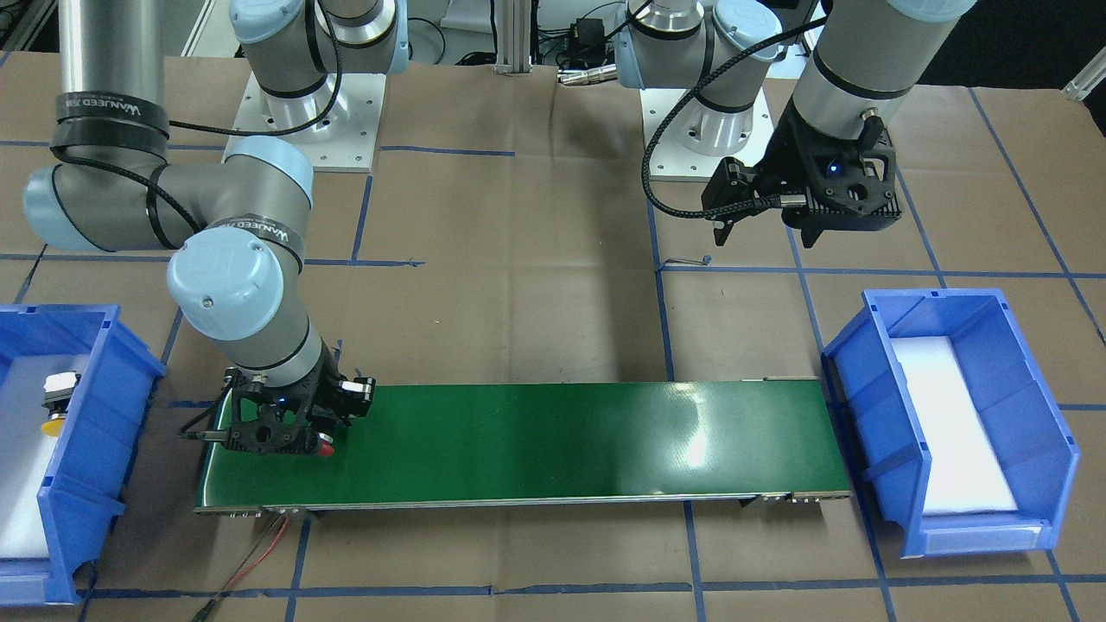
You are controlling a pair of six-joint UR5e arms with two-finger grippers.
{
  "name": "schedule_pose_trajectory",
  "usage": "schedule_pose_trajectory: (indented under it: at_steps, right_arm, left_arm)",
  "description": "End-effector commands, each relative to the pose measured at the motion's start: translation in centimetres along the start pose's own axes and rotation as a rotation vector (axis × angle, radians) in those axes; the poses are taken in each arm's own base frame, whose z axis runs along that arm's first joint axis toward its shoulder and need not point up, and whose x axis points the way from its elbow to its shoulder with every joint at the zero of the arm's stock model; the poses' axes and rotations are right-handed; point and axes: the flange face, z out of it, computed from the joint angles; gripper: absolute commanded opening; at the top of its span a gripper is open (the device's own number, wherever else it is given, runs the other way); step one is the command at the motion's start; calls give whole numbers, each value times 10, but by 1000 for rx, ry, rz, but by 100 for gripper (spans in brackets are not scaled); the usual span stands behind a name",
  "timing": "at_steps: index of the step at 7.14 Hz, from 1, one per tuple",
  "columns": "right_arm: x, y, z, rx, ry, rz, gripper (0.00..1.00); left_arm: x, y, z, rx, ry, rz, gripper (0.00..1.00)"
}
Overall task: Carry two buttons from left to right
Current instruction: 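Carry the red button into the bin beside the yellow button and release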
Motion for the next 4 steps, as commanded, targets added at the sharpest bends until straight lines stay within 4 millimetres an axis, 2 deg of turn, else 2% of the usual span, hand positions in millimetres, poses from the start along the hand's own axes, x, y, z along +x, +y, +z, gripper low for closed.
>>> schedule_pose_trajectory:
  at_steps: [1, 2, 3, 4]
  right_arm:
    - [67, 10, -72, 35, -5, 86, 3]
    - [128, 17, -107, 47, -8, 94, 3]
    - [184, 18, -124, 68, 3, 46, 3]
    - [232, 7, -145, 107, 35, -47, 3]
  left_arm:
    - [0, 0, 0, 0, 0, -1, 100]
    - [0, 0, 0, 0, 0, 1, 100]
    - [0, 0, 0, 0, 0, 1, 100]
    - [0, 0, -1, 3, 0, 1, 100]
